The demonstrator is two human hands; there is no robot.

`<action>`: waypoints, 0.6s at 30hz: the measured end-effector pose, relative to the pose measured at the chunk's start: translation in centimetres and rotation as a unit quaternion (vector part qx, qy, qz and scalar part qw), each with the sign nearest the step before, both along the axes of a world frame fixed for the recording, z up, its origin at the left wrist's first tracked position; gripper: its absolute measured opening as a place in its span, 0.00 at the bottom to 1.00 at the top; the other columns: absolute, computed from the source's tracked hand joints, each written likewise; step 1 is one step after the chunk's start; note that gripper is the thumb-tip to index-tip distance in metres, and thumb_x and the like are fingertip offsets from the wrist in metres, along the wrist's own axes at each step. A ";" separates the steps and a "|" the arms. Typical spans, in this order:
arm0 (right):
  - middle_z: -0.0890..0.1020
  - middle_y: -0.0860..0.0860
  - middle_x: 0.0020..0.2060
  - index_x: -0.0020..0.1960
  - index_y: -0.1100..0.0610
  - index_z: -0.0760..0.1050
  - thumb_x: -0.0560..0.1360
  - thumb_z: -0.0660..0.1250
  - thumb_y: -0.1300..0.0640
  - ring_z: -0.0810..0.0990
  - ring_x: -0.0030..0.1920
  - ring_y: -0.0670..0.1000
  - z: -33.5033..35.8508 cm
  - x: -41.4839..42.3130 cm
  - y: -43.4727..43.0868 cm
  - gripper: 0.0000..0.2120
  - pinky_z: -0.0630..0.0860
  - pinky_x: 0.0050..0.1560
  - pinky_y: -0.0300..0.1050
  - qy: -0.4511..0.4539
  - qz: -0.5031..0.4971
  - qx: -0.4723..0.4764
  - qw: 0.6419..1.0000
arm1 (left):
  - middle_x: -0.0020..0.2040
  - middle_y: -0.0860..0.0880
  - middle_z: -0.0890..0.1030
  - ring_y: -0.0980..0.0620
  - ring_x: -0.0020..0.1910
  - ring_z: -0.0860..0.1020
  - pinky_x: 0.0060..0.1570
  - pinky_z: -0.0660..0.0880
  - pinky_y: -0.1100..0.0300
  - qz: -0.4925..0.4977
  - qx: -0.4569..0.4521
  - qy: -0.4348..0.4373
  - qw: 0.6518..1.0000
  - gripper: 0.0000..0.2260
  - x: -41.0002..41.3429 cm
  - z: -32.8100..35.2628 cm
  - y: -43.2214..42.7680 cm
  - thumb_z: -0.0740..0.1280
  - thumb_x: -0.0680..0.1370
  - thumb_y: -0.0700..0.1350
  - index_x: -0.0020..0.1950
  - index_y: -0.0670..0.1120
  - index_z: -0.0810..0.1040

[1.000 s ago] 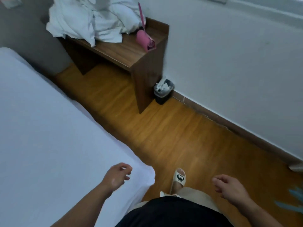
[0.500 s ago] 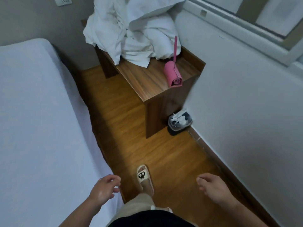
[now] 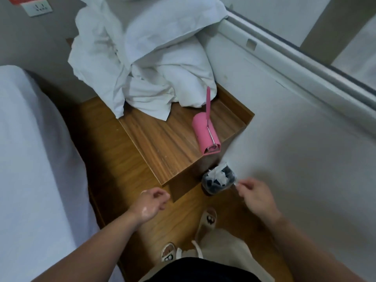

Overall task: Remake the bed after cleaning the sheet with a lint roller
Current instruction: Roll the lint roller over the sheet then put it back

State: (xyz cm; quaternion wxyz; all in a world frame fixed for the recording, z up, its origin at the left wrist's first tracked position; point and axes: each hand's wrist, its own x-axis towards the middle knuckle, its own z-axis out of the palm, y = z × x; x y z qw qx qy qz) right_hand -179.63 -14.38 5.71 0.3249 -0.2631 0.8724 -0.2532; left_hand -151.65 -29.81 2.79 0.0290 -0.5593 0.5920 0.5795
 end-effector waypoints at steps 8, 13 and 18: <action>0.77 0.47 0.62 0.72 0.53 0.68 0.77 0.69 0.45 0.77 0.59 0.46 5.4 -7.1 -21.4 0.27 0.73 0.53 0.38 0.049 0.118 -0.101 0.987 | 0.49 0.51 0.82 0.55 0.46 0.82 0.45 0.77 0.61 -0.022 -0.002 -0.043 0.999 0.10 -10.6 1.2 -4.8 0.66 0.80 0.55 0.58 0.52 0.78; 0.79 0.45 0.40 0.46 0.50 0.76 0.76 0.66 0.37 0.79 0.40 0.44 4.1 -8.7 -26.8 0.16 0.80 0.45 0.45 0.115 0.235 -0.101 0.960 | 0.53 0.53 0.82 0.54 0.51 0.81 0.55 0.79 0.52 -0.011 -0.027 -0.069 0.997 0.14 -13.8 1.1 -7.2 0.66 0.78 0.59 0.59 0.54 0.78; 0.80 0.44 0.35 0.43 0.49 0.77 0.80 0.60 0.40 0.79 0.37 0.42 3.5 -10.9 -28.8 0.16 0.80 0.46 0.44 0.131 0.393 -0.068 0.908 | 0.58 0.52 0.80 0.55 0.54 0.79 0.56 0.77 0.57 0.012 -0.089 -0.059 0.994 0.16 -17.5 1.3 -10.5 0.68 0.79 0.51 0.65 0.51 0.75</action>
